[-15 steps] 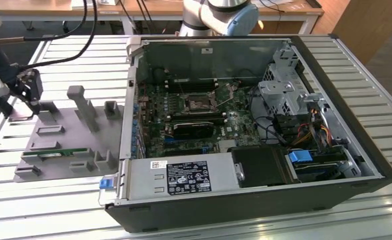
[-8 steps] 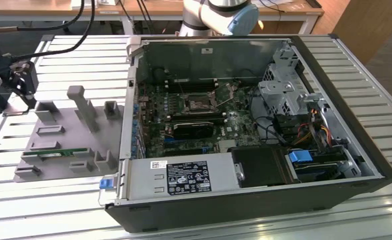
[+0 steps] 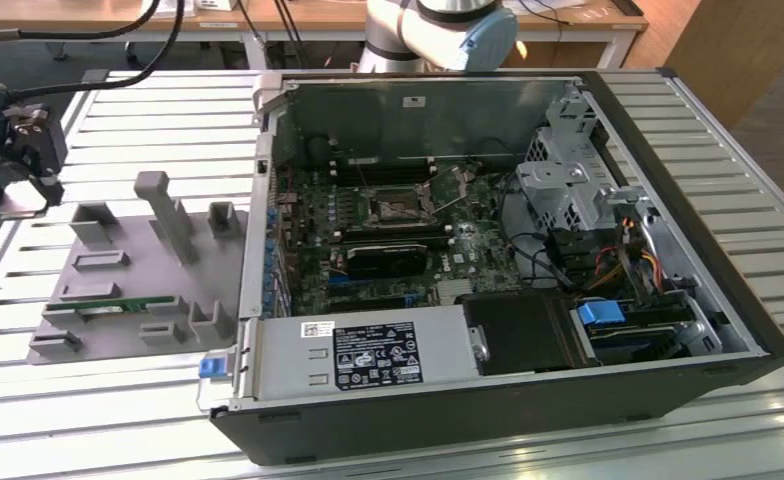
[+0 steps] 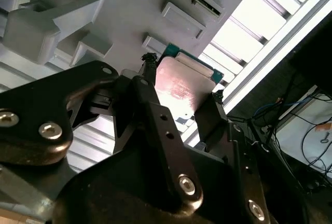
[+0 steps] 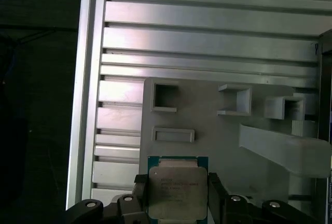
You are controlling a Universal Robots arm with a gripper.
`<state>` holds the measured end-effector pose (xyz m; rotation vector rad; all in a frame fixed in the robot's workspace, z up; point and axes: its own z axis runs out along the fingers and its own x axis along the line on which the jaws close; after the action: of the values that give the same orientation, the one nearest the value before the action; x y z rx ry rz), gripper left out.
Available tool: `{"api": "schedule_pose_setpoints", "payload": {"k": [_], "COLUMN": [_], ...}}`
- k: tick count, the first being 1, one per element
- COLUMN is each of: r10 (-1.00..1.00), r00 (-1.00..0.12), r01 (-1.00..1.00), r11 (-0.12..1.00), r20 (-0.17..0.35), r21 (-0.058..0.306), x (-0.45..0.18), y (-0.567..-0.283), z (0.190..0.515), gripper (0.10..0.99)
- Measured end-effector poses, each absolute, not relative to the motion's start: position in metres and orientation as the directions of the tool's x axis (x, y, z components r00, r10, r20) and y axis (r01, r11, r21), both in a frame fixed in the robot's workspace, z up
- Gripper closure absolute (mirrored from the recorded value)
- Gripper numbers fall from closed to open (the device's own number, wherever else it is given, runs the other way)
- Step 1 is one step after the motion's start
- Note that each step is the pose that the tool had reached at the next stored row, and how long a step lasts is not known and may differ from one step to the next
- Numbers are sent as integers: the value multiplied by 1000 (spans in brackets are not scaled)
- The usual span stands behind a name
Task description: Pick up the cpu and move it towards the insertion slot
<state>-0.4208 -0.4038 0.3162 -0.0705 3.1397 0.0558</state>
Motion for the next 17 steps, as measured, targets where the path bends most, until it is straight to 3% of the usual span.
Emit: {"api": "schedule_pose_setpoints", "payload": {"k": [17], "r10": [-45], "r00": [-999], "r01": [-45], "r11": [998], "r20": [-2], "r21": [36], "x": [-421], "y": [-404], "z": [355], "gripper": [545]}}
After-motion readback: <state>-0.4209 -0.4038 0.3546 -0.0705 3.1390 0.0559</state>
